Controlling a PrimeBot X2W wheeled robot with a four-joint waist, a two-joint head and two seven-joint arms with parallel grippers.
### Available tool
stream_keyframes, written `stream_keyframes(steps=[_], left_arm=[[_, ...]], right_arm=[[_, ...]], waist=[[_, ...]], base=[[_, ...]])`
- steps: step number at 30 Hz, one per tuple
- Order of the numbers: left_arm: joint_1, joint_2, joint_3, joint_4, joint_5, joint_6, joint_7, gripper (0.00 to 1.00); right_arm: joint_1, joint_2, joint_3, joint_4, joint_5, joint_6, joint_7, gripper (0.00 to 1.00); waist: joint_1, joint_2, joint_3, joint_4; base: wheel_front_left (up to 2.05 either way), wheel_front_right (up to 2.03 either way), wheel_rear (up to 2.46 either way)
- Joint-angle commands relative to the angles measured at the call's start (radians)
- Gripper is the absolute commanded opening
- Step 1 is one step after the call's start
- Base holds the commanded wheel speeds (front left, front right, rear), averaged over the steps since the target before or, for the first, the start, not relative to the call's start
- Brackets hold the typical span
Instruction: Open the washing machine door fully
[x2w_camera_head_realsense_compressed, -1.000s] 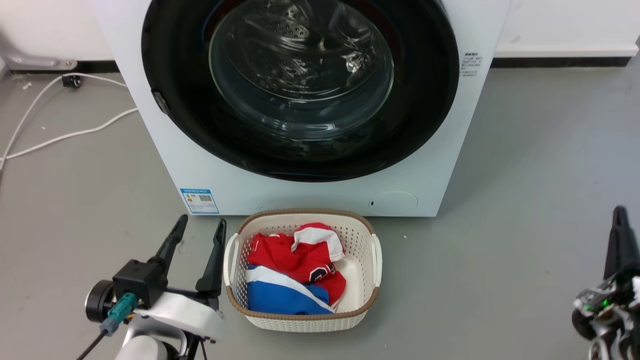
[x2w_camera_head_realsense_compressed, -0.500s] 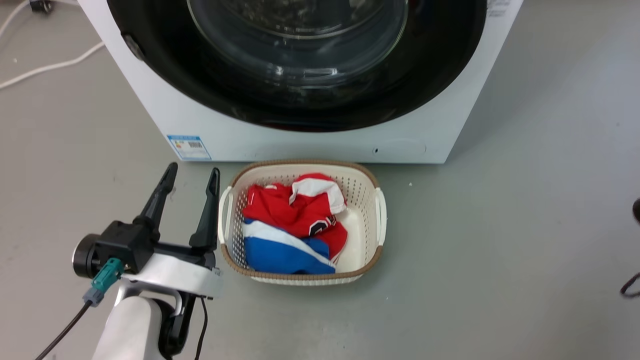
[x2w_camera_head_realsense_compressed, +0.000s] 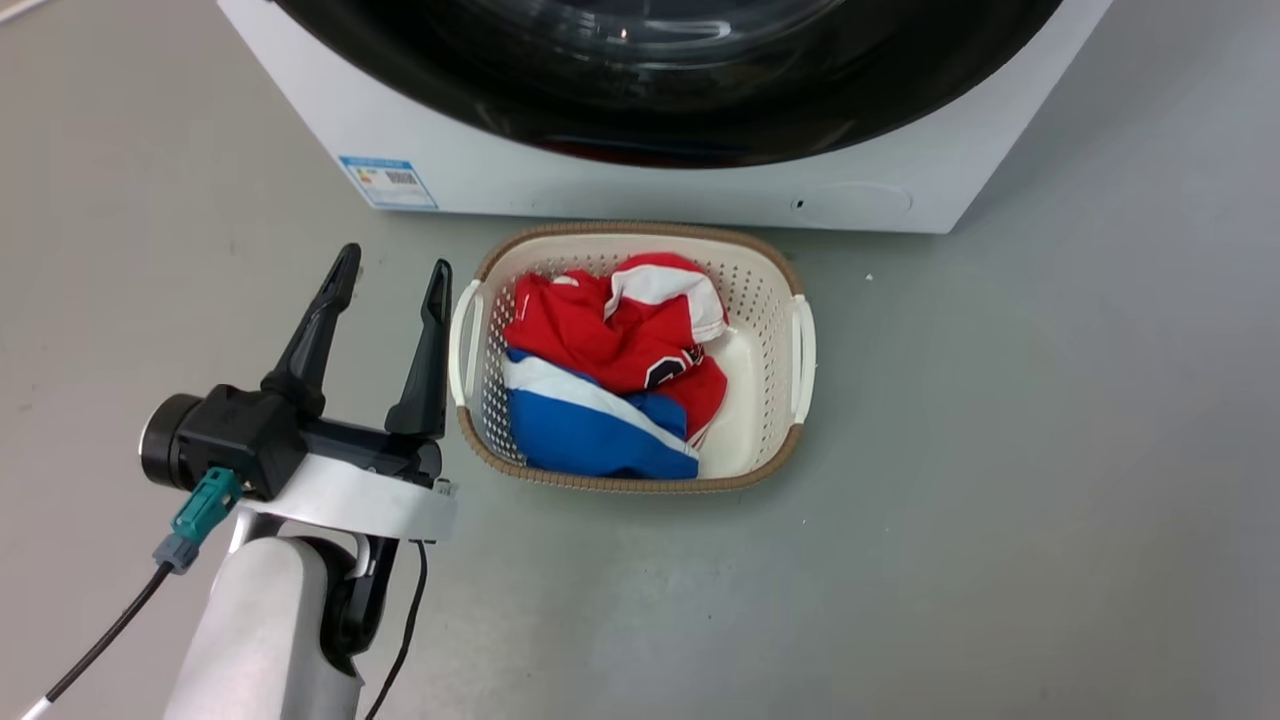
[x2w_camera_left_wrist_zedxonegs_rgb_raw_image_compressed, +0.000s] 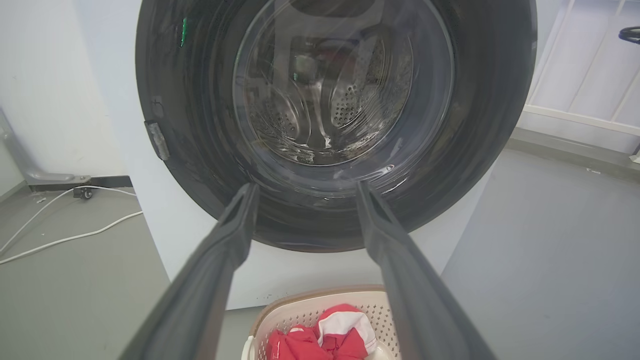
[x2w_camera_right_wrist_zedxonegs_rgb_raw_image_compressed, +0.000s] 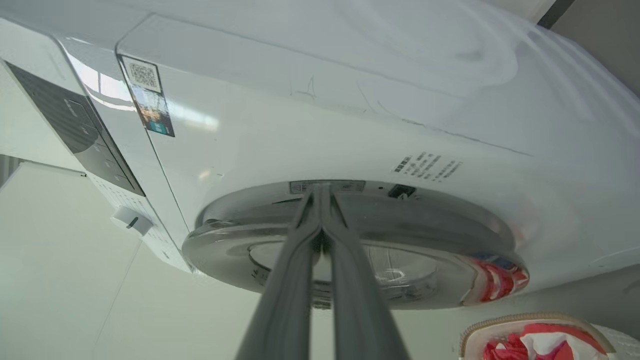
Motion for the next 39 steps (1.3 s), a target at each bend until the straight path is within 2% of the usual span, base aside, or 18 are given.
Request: stream_keyframes(steps=[1,9,16,30,39], left_arm=[[-0.017,-0.003,-0.001,-0.007,0.003,0.000,-0.005,1.00],[-0.050,-0.016,-0.017,-0.018,-0.009,0.000,-0.005,1.00],[-0.076,-0.026,-0.025,-0.027,-0.010,0.000,-0.005,1.00],[-0.103,-0.033,-0.034,-0.027,-0.009,0.000,-0.005,1.00],[-0.105,-0.033,-0.028,-0.026,-0.004,0.000,-0.005,1.00]], right_arm=[[-0.054,-0.011,0.033,0.023,-0.018,0.000,0.024,0.00],[-0.282,0.016,0.181,0.141,-0.107,0.000,0.119,0.00],[-0.420,0.040,0.252,0.223,-0.169,0.000,0.167,0.00],[-0.555,0.070,0.316,0.381,-0.247,0.000,0.226,0.00],[-0.570,0.087,0.331,0.415,-0.255,0.000,0.312,0.00]], waist=[[-0.0001,0.0000,0.027,0.012],[-0.0001,0.0000,0.091,0.035],[-0.0001,0.0000,0.135,0.057],[-0.0001,0.0000,0.180,0.079],[-0.0001,0.0000,0.187,0.065]], base=[[0.00,0.00,0.00],[0.00,0.00,0.00],[0.00,0.00,0.00],[0.00,0.00,0.00],[0.00,0.00,0.00]])
